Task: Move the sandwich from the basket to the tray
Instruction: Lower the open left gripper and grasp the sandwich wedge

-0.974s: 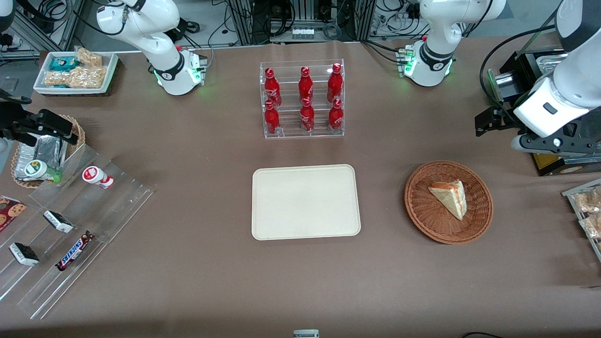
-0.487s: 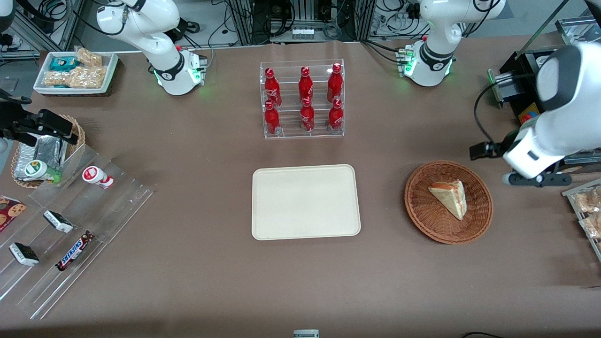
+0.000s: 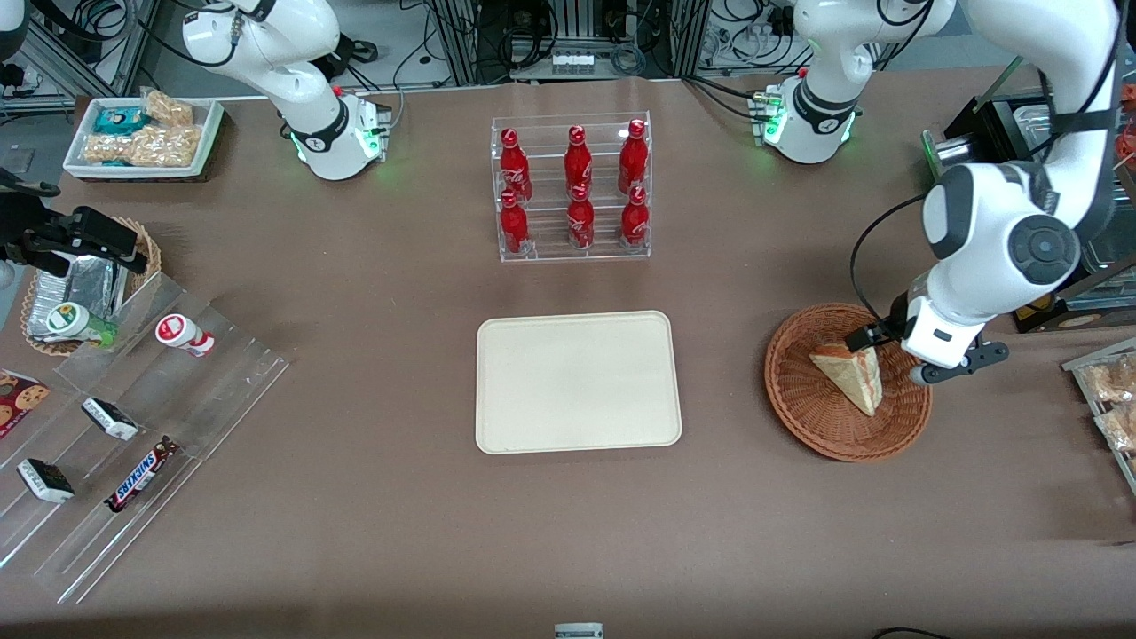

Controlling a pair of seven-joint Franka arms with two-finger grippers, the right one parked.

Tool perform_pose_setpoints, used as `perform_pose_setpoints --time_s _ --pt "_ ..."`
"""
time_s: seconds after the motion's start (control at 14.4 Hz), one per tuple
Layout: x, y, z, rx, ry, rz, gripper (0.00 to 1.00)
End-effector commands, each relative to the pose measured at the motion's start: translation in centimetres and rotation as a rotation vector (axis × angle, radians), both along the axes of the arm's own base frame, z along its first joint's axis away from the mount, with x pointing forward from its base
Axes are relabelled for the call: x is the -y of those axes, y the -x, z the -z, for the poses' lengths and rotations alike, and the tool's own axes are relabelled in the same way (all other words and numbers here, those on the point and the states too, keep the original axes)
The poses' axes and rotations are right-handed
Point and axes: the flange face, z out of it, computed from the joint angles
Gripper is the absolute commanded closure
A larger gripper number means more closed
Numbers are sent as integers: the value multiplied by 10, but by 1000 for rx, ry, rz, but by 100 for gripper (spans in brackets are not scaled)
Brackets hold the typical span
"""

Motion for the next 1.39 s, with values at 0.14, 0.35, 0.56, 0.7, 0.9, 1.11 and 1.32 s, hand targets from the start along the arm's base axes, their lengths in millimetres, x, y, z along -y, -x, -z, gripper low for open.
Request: perform_pose_setpoints --time_s 0.14,0.35,0.56,0.7,0.9,1.11,1.32 --pt "-22 1 42 53 -4 -367 0" --pt "-23 -3 65 60 3 -431 0" --pt "-22 -5 80 51 2 -491 13" --pt "-16 -2 87 33 -2 -528 53" --pt "-9 -8 66 19 -4 -516 88" --pt "29 -28 31 -56 -7 -445 88" --pt "82 -32 12 -50 21 -348 87"
